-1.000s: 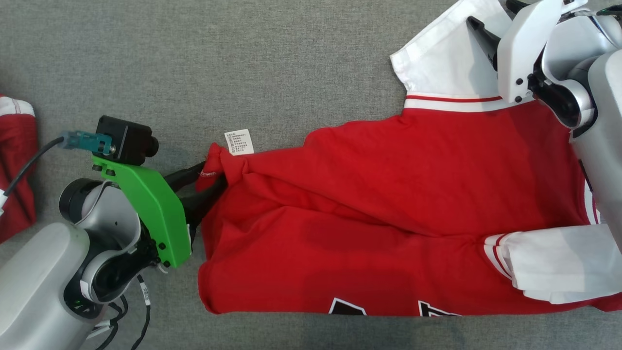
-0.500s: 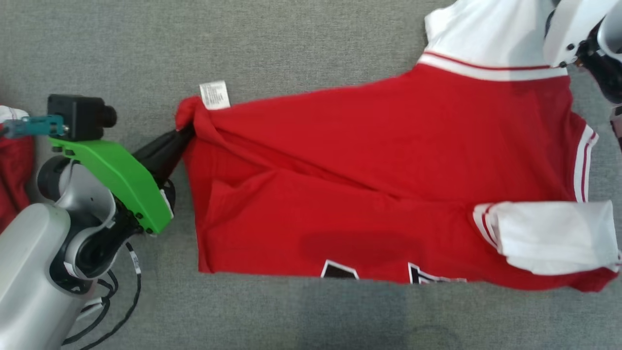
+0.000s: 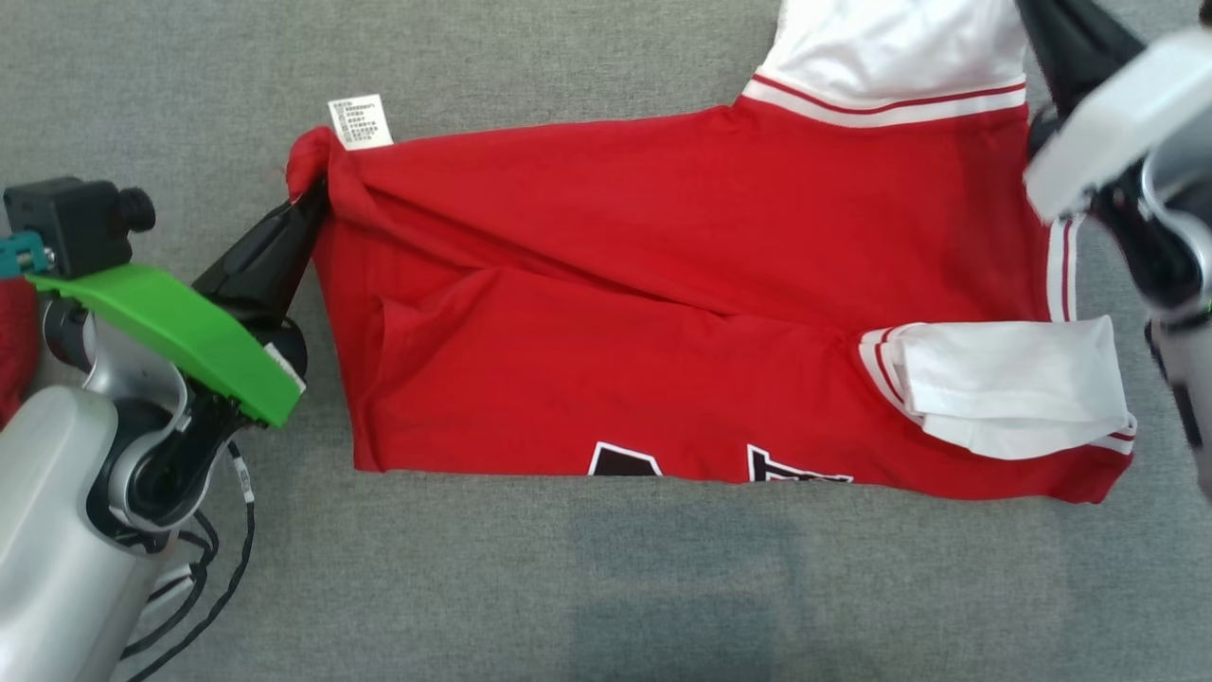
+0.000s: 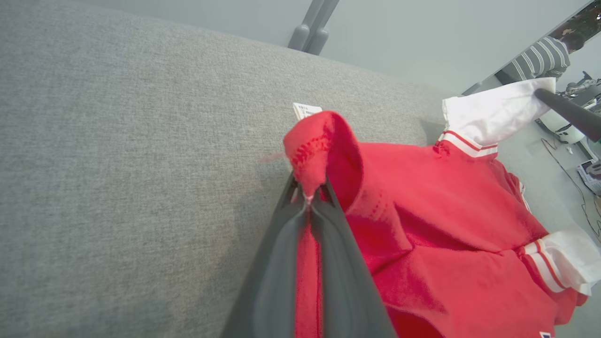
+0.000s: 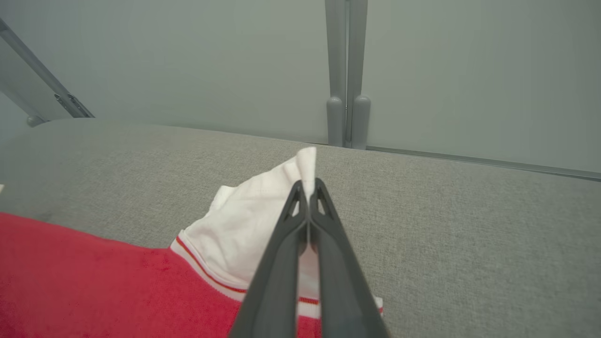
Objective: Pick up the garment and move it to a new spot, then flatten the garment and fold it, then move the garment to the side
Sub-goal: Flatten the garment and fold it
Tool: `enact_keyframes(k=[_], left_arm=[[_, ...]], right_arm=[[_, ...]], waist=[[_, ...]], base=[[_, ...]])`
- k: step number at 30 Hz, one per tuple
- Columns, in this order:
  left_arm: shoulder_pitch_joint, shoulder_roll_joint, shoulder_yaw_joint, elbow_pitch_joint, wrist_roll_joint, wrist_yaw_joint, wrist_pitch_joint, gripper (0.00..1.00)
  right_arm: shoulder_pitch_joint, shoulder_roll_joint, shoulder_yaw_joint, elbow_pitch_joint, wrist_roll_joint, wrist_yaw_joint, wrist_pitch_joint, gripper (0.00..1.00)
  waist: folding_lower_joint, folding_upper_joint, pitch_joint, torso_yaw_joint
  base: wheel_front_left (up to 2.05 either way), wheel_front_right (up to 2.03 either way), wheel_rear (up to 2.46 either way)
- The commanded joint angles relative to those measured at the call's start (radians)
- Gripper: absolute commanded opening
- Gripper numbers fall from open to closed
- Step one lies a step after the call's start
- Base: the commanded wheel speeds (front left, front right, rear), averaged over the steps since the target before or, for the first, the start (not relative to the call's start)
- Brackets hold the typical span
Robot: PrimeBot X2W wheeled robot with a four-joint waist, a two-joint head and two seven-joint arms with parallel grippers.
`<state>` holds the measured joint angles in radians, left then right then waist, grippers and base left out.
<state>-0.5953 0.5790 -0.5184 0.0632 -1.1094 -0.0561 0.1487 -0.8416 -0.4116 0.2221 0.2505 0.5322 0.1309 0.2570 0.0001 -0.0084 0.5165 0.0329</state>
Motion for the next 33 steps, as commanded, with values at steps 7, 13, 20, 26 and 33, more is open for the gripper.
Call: enact_keyframes(k=[7,13,20,26,33], left_arm=[[0.107,0.052,0.020,-0.006,0.018,-0.031,-0.079,0.00],[0.206,0.082,0.044,-0.026,0.011,-0.024,-0.140,0.00],[0.292,0.066,0.061,-0.029,0.014,-0.001,-0.223,0.00],[0.348,0.034,0.063,-0.041,0.038,0.003,-0.309,0.14],[0.364,-0.005,0.011,0.013,0.104,-0.004,-0.353,1.00]], right_arm=[[0.428,-0.004,-0.113,-0.372,0.085,0.000,0.025,0.00],[0.675,0.069,-0.180,-0.554,0.082,0.000,0.059,0.00],[0.727,0.122,-0.169,-0.523,0.052,0.000,0.049,0.00],[0.711,0.099,-0.175,-0.402,0.012,0.000,0.018,0.00],[0.734,0.055,-0.140,-0.320,-0.027,0.000,0.005,0.40]], waist=[[-0.0001,0.0084,-0.055,-0.069],[-0.0001,0.0084,-0.076,-0.113],[-0.0001,0.0084,-0.105,-0.140],[-0.0001,0.0084,-0.136,-0.115],[-0.0001,0.0084,-0.166,-0.084]], base=[[0.00,0.00,0.00],[0.00,0.00,0.00],[0.00,0.00,0.00],[0.00,0.00,0.00],[0.00,0.00,0.00]])
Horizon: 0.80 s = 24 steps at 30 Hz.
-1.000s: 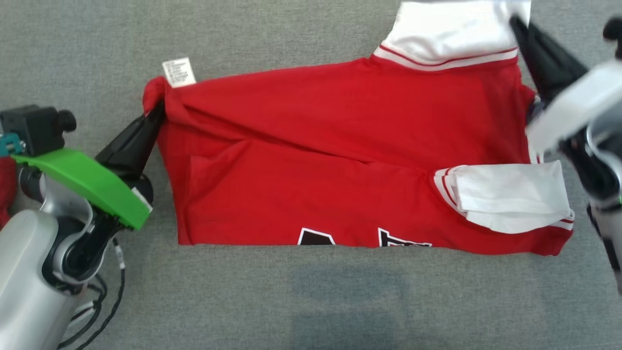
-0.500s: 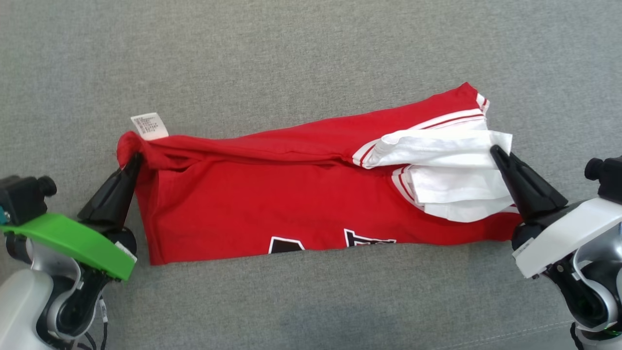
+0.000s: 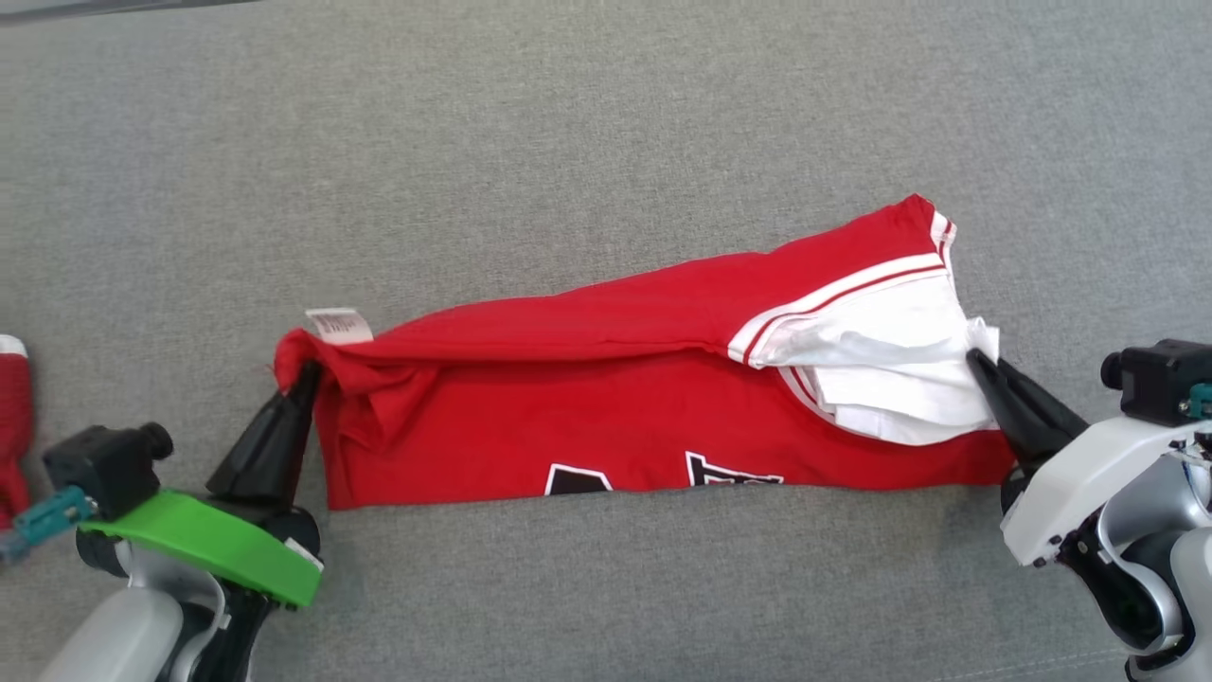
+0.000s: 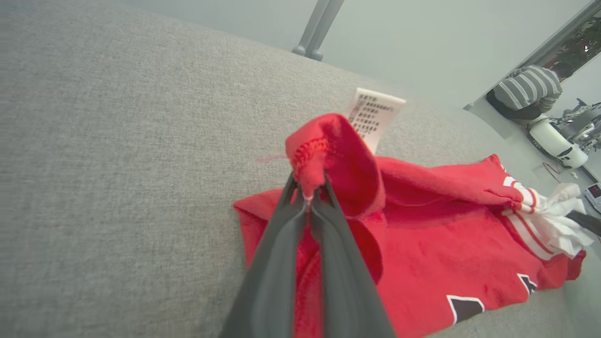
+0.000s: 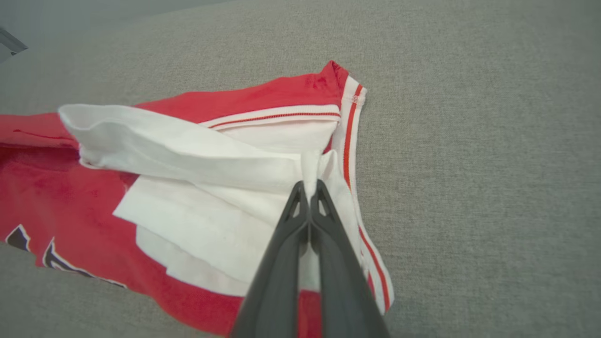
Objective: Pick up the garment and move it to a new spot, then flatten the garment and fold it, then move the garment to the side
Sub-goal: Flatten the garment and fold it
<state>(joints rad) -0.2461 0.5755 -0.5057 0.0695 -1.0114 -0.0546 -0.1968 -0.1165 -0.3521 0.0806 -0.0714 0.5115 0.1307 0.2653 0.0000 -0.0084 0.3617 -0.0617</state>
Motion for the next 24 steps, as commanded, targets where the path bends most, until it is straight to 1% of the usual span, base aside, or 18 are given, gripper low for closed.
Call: enact_keyframes(k=[1,5,6,7,9,11,14,16,17,19,21,22,24], left_arm=[[0.015,-0.005,-0.012,0.018,0.019,-0.008,-0.008,1.00],[0.026,-0.012,-0.054,0.061,0.060,-0.016,-0.010,1.00],[0.031,-0.013,-0.058,0.071,0.066,-0.011,-0.016,1.00],[0.044,-0.008,-0.066,0.091,0.093,0.006,-0.026,1.00],[0.065,-0.006,-0.062,0.108,0.116,0.031,-0.036,1.00],[0.084,0.001,-0.058,0.112,0.152,0.065,-0.049,1.00],[0.120,-0.012,-0.026,0.101,0.202,0.121,-0.064,1.00],[0.141,-0.039,0.008,0.075,0.230,0.155,-0.069,1.00],[0.141,-0.039,0.008,0.075,0.230,0.155,-0.069,1.00],[0.155,-0.069,0.059,0.030,0.280,0.181,-0.068,1.00],[0.171,-0.103,0.102,-0.017,0.343,0.194,-0.068,1.00],[0.172,-0.116,0.124,-0.041,0.387,0.197,-0.069,1.00],[0.184,-0.152,0.159,-0.073,0.456,0.197,-0.068,1.00]], right_arm=[[0.012,-0.006,0.006,0.010,-0.003,0.000,-0.003,1.00],[0.033,-0.028,0.009,0.026,0.014,0.000,0.006,1.00],[0.039,-0.033,0.005,0.024,0.019,0.000,0.011,1.00],[0.046,-0.046,-0.014,0.013,0.034,0.000,0.018,1.00],[0.051,-0.048,-0.047,-0.005,0.059,0.000,0.026,1.00],[0.049,-0.039,-0.091,-0.015,0.094,0.000,0.043,1.00],[0.026,-0.027,-0.151,-0.008,0.121,0.000,0.081,1.00],[0.008,-0.022,-0.165,0.011,0.110,0.000,0.116,1.00],[0.008,-0.022,-0.165,0.011,0.110,0.000,0.116,1.00],[-0.014,-0.012,-0.166,0.037,0.106,0.000,0.151,1.00],[-0.043,-0.005,-0.154,0.063,0.101,0.000,0.180,1.00],[-0.059,0.009,-0.148,0.082,0.110,0.000,0.194,1.00],[-0.088,0.014,-0.134,0.124,0.088,0.000,0.219,1.00]], waist=[[0.0000,0.0084,-0.014,0.014],[0.0000,0.0084,-0.027,0.020],[0.0000,0.0084,-0.031,0.021],[0.0000,0.0084,-0.039,0.023],[0.0000,0.0084,-0.045,0.023],[0.0000,0.0084,-0.049,0.025],[0.0000,0.0084,-0.050,0.034],[0.0000,0.0084,-0.046,0.046],[0.0000,0.0084,-0.046,0.046],[0.0000,0.0084,-0.042,0.064],[0.0000,0.0084,-0.036,0.082],[0.0000,0.0084,-0.033,0.089],[0.0000,0.0084,-0.028,0.102]], base=[[0.00,0.00,0.00],[0.00,0.00,0.00],[0.00,0.00,0.00],[0.00,0.00,0.00],[0.00,0.00,0.00],[0.00,0.00,0.00],[0.00,0.00,0.00],[0.00,0.00,0.00],[0.00,0.00,0.00],[0.00,0.00,0.00],[0.00,0.00,0.00],[0.00,0.00,0.00],[0.00,0.00,0.00]])
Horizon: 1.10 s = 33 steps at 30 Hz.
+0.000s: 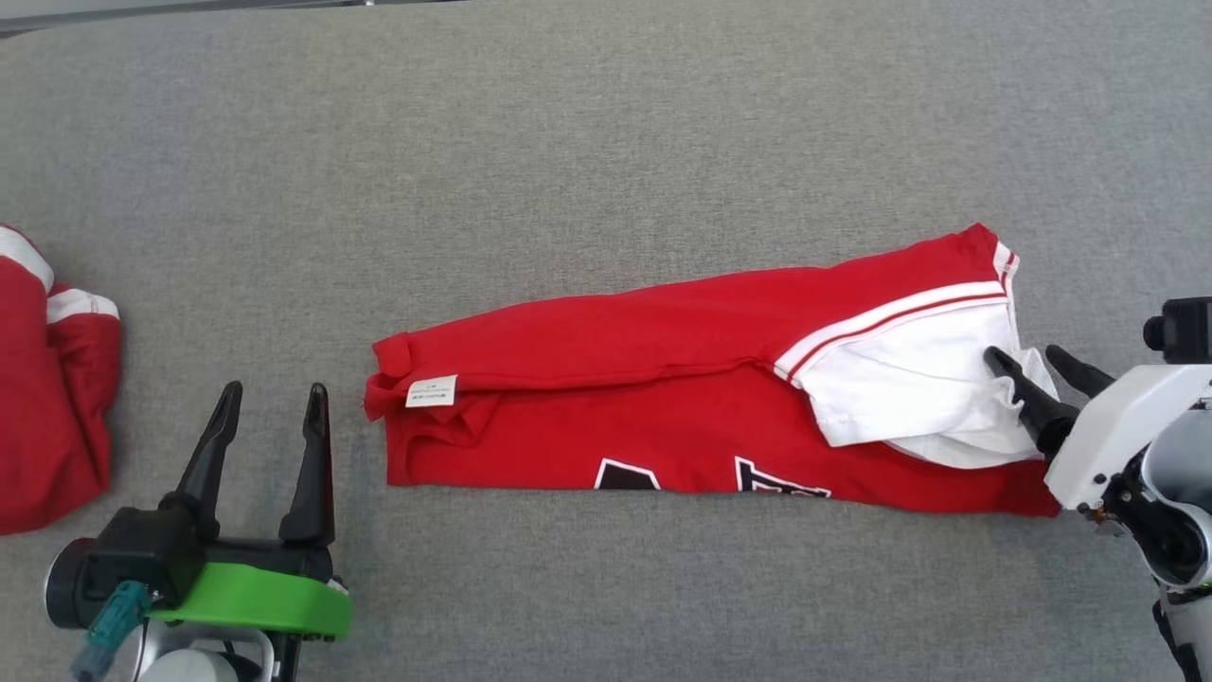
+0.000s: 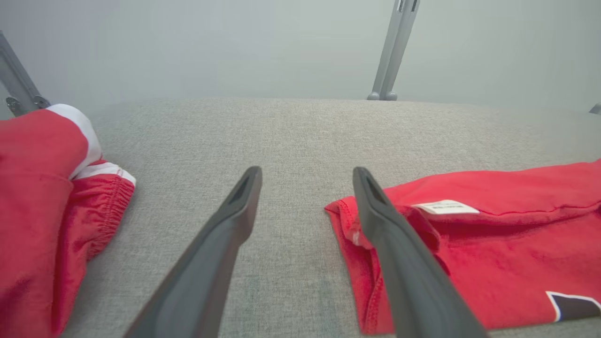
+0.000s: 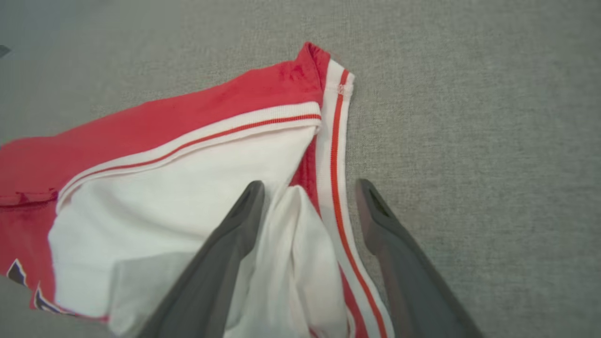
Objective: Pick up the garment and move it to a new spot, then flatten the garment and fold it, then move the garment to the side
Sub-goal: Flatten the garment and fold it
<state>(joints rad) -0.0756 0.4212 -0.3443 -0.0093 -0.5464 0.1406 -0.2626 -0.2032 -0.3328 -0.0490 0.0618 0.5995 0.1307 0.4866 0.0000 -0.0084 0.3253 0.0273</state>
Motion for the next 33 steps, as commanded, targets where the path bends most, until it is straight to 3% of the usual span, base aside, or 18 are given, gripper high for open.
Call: enact_keyframes(k=[1,8,12,13,14,15,16,18,24,33], left_arm=[[0.016,-0.011,0.010,-0.007,0.026,-0.003,-0.002,1.00],[0.041,-0.128,0.103,-0.045,0.155,-0.053,-0.002,1.00],[0.064,-0.178,0.149,-0.041,0.186,-0.093,-0.002,1.00],[0.071,-0.187,0.158,-0.033,0.191,-0.101,-0.002,1.00],[0.080,-0.201,0.165,-0.024,0.190,-0.111,-0.002,1.00],[0.083,-0.207,0.173,-0.018,0.196,-0.122,-0.002,1.00],[0.086,-0.213,0.182,-0.010,0.200,-0.131,-0.002,1.00],[0.091,-0.228,0.199,0.003,0.204,-0.148,-0.002,1.00],[0.108,-0.249,0.244,0.040,0.196,-0.197,-0.003,1.00],[0.107,-0.251,0.274,0.063,0.193,-0.229,-0.003,1.00]], right_arm=[[-0.015,-0.008,0.004,0.017,-0.015,0.000,0.009,1.00],[-0.065,-0.003,0.042,0.162,-0.045,0.000,0.076,1.00],[-0.069,0.027,0.049,0.229,0.002,0.001,0.136,1.00],[-0.070,0.039,0.056,0.242,0.020,0.002,0.157,0.95],[-0.068,0.054,0.066,0.253,0.045,0.004,0.182,0.51],[-0.065,0.067,0.084,0.253,0.072,0.006,0.207,0.29],[-0.062,0.078,0.095,0.248,0.101,0.006,0.227,0.00],[-0.062,0.074,0.100,0.224,0.152,0.005,0.241,0.00],[-0.066,0.011,-0.022,0.214,0.238,-0.001,0.228,0.00],[-0.064,-0.087,-0.337,0.232,0.230,0.000,0.309,0.00]], waist=[[0.0000,0.0084,0.011,0.020],[0.0000,0.0084,0.012,0.069],[0.0000,0.0084,0.007,0.089],[0.0000,0.0084,0.005,0.092],[0.0000,0.0084,0.001,0.096],[0.0000,0.0084,-0.002,0.098],[0.0000,0.0084,-0.004,0.099],[0.0000,0.0084,-0.008,0.097],[0.0000,0.0084,-0.022,0.078],[0.0000,0.0084,-0.035,0.049]], base=[[0.00,0.00,0.00],[0.00,0.00,0.00],[0.00,0.00,0.00],[0.00,0.00,0.00],[0.00,0.00,0.00],[0.00,0.00,0.00],[0.00,0.00,0.00],[0.00,0.00,0.00],[0.00,0.00,0.00],[0.00,0.00,0.00]])
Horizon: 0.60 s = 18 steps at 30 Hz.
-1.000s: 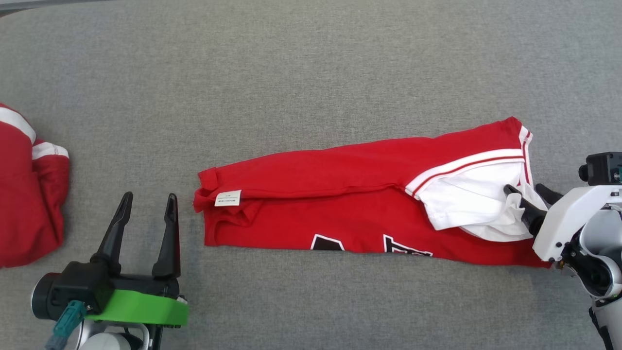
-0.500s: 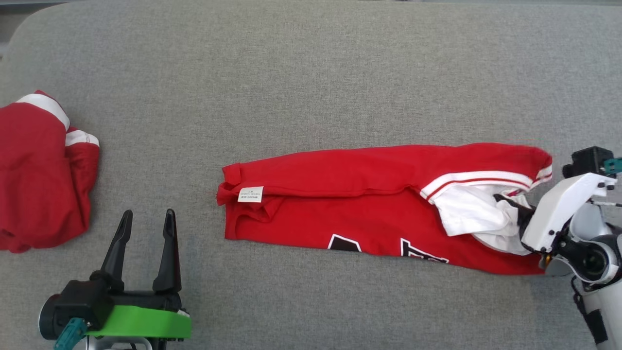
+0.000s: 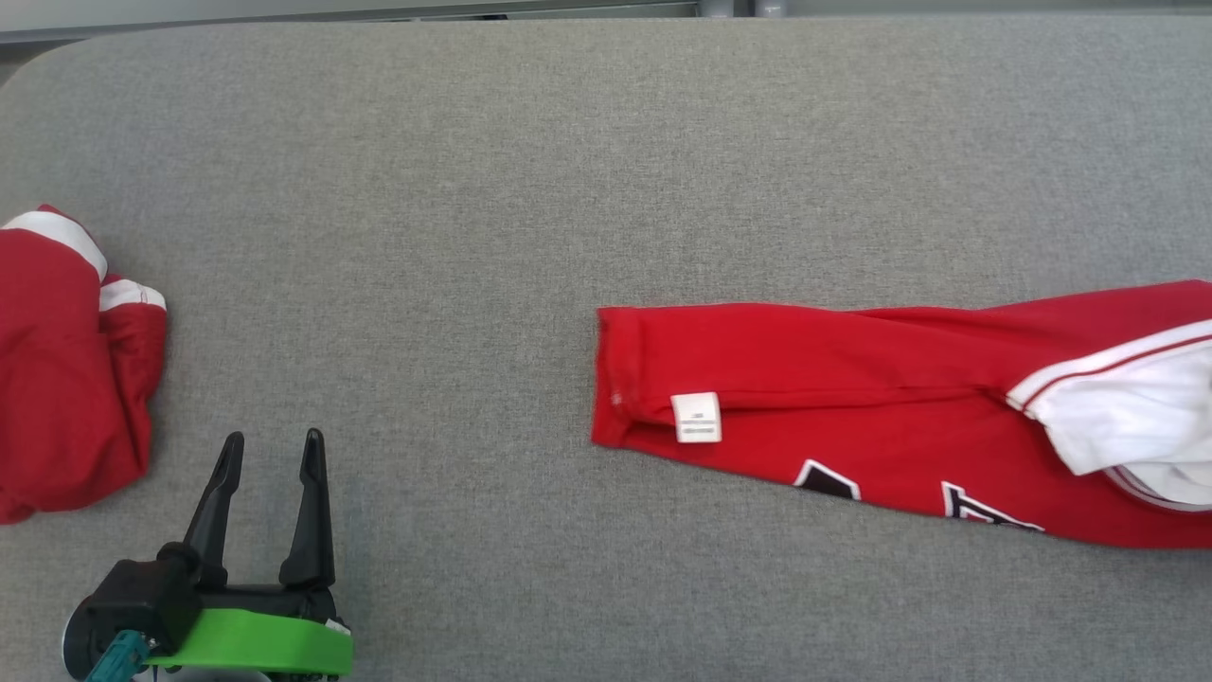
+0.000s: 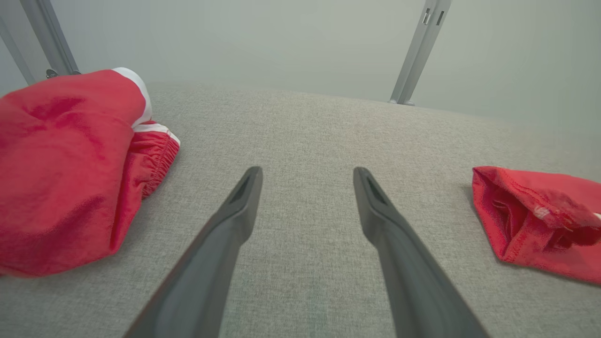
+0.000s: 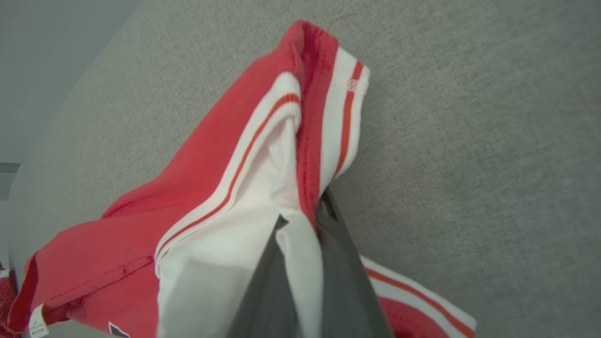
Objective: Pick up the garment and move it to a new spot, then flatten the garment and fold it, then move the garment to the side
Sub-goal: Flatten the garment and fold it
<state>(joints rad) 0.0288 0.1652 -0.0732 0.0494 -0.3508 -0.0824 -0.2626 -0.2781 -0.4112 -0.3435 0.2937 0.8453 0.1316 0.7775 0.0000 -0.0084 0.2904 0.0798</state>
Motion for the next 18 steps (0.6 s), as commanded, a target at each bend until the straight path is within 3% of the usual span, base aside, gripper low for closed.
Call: enact_keyframes(k=[1,5,8,10,13,18], left_arm=[[0.001,0.008,0.001,0.007,-0.002,-0.009,-0.003,1.00],[-0.001,0.016,-0.002,0.013,-0.004,-0.016,-0.003,1.00],[0.004,0.019,-0.003,0.021,-0.009,-0.020,-0.003,1.00],[0.013,0.020,0.000,0.032,-0.015,-0.017,-0.003,1.00],[0.012,0.016,-0.003,0.041,-0.013,-0.015,-0.003,1.00],[-0.011,0.024,-0.009,0.070,-0.012,-0.014,0.004,1.00]], right_arm=[[0.011,-0.018,-0.084,-0.004,-0.029,-0.001,0.037,0.00],[0.004,-0.044,-0.193,-0.054,-0.076,-0.001,0.103,0.00],[-0.029,-0.002,-0.216,-0.162,-0.079,-0.001,0.199,0.00],[-0.043,0.055,-0.162,-0.314,-0.079,-0.001,0.283,0.00],[-0.032,0.155,-0.057,-0.442,-0.089,-0.001,0.344,0.00],[-0.011,0.307,0.155,-0.550,-0.180,-0.001,0.347,0.00]], waist=[[0.0000,0.0084,-0.001,-0.005],[0.0000,0.0084,-0.005,-0.007],[0.0000,0.0084,-0.013,-0.017],[0.0000,0.0084,-0.023,-0.032],[0.0000,0.0084,-0.031,-0.045],[0.0000,0.0084,-0.031,-0.067]], base=[[0.00,0.00,0.00],[0.00,0.00,0.00],[0.00,0.00,0.00],[0.00,0.00,0.00],[0.00,0.00,0.00],[0.00,0.00,0.00]])
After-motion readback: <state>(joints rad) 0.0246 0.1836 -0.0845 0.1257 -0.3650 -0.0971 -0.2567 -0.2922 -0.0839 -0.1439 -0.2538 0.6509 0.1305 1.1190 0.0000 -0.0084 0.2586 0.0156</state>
